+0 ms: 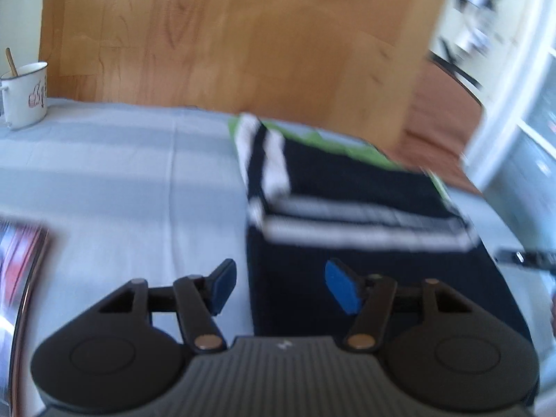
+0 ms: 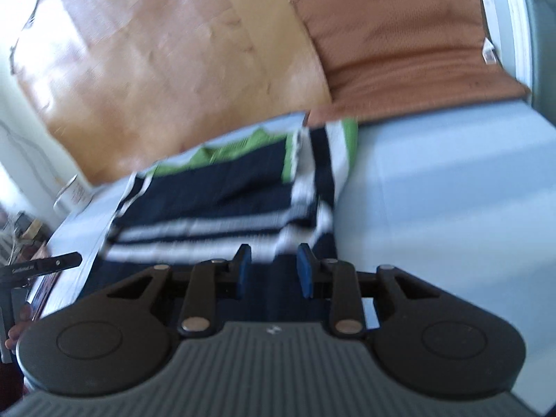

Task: Fold small clothes

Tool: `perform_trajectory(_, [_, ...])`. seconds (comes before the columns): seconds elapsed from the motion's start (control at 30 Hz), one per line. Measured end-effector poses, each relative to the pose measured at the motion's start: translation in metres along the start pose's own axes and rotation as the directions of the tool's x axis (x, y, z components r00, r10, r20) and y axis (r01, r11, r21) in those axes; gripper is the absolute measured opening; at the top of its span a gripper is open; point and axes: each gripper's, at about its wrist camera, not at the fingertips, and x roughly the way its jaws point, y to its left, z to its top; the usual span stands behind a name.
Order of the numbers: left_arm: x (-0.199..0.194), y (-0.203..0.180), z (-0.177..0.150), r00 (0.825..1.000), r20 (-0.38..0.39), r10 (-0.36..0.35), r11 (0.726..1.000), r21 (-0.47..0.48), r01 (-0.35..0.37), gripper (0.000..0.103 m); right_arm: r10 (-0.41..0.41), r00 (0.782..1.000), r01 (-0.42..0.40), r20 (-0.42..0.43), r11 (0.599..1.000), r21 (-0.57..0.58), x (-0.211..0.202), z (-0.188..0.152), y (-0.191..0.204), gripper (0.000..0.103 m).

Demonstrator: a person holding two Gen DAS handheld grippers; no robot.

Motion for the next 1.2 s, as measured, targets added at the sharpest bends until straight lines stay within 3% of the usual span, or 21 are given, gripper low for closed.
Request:
perform_trajectory(0.1, [-0.027,-0.004,-0.032,0.998,-0.045,-0.043,0.999,0.012,0.044,0.058,-0.016,0.998,0.016,-0.053,1.0,0.012,-0.01,-0.031,0.0,0.033])
perform_trajectory(0.23, [-0.058,-0.01,-0.065,0.993,-0.077,-0.092,0.996,-0.023,0.09,0.058,-0.003,1.0,0.004,-0.023,0.999,0.036,-0.041,-0.066,-0.001,0.031])
perform_trajectory(0.53, [-0.097,-0.02,-0.116,0.981,-0.166,-0.101,0.994,-0.066,0.091,0.058,0.061,0.998,-0.065,0.027,0.984,0.166,-0.099,-0.121,-0.015,0.033])
perform_trajectory(0.77, [-0.112,-0.027,-0.133,0.975,-0.191,-0.116,0.99,-0.105,0.098,0.059,0.124,0.992,-0.13,0.037,0.96,0.248,-0.122,-0.155,-0.034,0.035])
perform_trajectory(0.93, [-0.11,-0.028,-0.142,0.96,-0.232,-0.155,0.981,-0.148,0.123,0.059,0.184,0.982,-0.186,0.034,0.942,0.281,-0.127,-0.167,-0.039,0.035])
perform_trajectory(1.0, [-0.103,-0.023,-0.145,0.953,-0.244,-0.18,0.971,-0.201,0.132,0.059,0.2,0.979,-0.199,0.027,0.934,0.298,-0.123,-0.169,-0.042,0.04])
perform_trajectory(1.03, [-0.098,-0.02,-0.146,0.947,-0.251,-0.199,0.961,-0.24,0.139,0.055,0.204,0.979,-0.2,0.02,0.93,0.309,-0.12,-0.17,-0.044,0.042])
perform_trajectory(1.1, [-0.09,-0.016,-0.148,0.94,-0.262,-0.219,0.947,-0.29,0.14,0.032,0.216,0.976,-0.202,-0.007,0.924,0.324,-0.111,-0.171,-0.049,0.043])
perform_trajectory(1.13, [-0.086,-0.015,-0.149,0.937,-0.275,-0.217,0.944,-0.302,0.131,0.012,0.218,0.976,-0.199,-0.022,0.925,0.325,-0.107,-0.172,-0.048,0.036])
perform_trajectory(1.2, [-0.086,-0.011,-0.15,0.93,-0.27,-0.249,0.931,-0.332,0.153,0.01,0.242,0.97,-0.223,-0.031,0.93,0.293,-0.108,-0.171,-0.045,0.011])
